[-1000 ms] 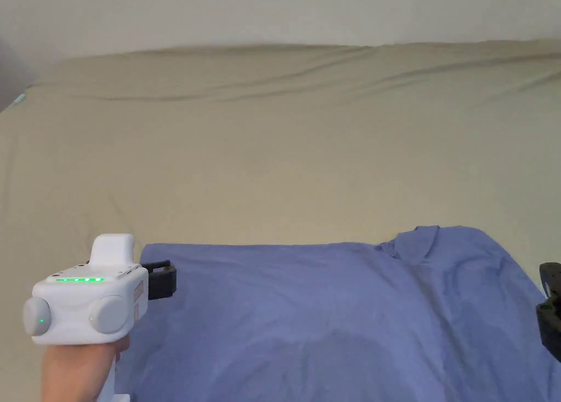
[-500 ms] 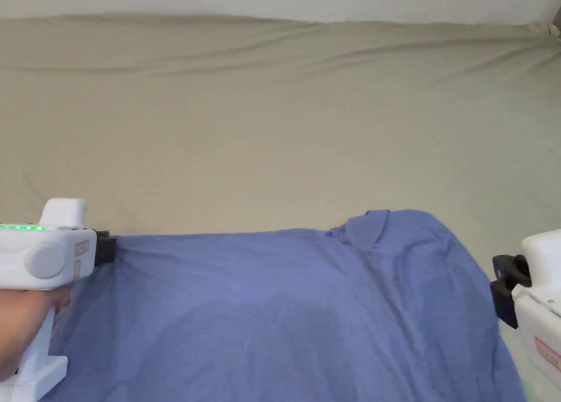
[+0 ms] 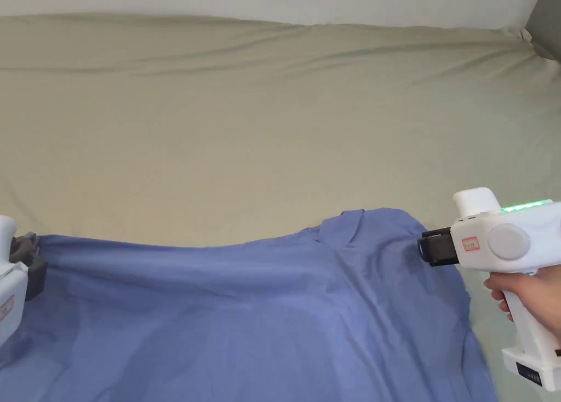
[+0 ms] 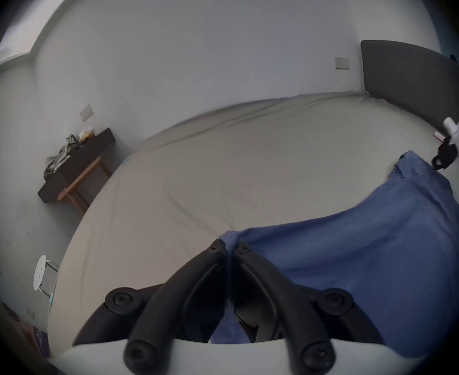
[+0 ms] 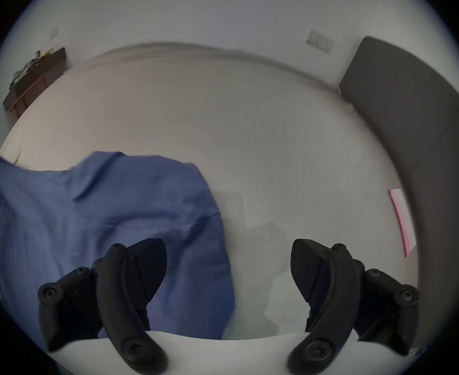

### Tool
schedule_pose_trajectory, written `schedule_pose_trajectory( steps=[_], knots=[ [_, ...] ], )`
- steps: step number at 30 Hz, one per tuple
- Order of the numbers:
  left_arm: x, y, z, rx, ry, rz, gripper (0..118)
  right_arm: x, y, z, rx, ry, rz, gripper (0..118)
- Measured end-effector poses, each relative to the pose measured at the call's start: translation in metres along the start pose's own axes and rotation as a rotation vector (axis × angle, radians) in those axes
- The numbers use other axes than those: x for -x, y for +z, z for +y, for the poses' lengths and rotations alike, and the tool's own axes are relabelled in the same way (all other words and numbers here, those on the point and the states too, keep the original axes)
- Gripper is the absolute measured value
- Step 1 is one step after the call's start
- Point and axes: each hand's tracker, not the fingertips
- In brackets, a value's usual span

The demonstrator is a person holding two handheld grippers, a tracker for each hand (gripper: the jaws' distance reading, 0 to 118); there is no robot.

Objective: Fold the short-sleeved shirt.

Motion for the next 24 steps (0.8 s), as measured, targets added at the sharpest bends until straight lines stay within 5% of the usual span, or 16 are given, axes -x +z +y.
schedule_pose_trajectory(
  steps=[5, 7, 8, 9, 10, 13, 16, 20, 24],
  knots=[
    [-0.007, 0.018, -0.007, -0.005, -0.022, 0.007, 0, 0.010, -0.028, -0.002, 0.037, 0.020, 0.028, 99],
    [-0.006, 0.017, -0.011, 0.000, -0.023, 0.012, 0, 0.011, -0.021, 0.000, 0.024, 0.030, 0.023, 87],
    [-0.006, 0.018, -0.013, 0.002, -0.018, 0.016, 0, 0.014, -0.016, 0.000, 0.028, 0.033, 0.050, 65],
    [-0.006, 0.019, -0.016, 0.009, -0.013, 0.018, 0, 0.017, -0.012, -0.001, 0.012, 0.030, 0.132, 15],
    [-0.005, 0.017, -0.017, 0.012, -0.007, 0.020, 0, 0.024, -0.009, -0.002, -0.001, 0.044, 0.188, 2],
    [-0.004, 0.022, -0.020, 0.023, 0.019, 0.031, 0, 0.047, 0.000, -0.010, 0.000, 0.243, 0.012, 2],
    [0.000, 0.034, -0.018, -0.004, 0.019, 0.057, 0, 0.045, 0.023, -0.013, -0.059, 0.163, -0.018, 2],
    [0.013, 0.057, -0.009, -0.053, 0.017, 0.108, 0, 0.038, 0.091, -0.022, -0.193, 0.172, -0.115, 2],
    [0.026, 0.103, 0.006, -0.154, 0.071, 0.133, 0, 0.017, 0.179, -0.034, -0.360, 0.046, -0.092, 2]
  ],
)
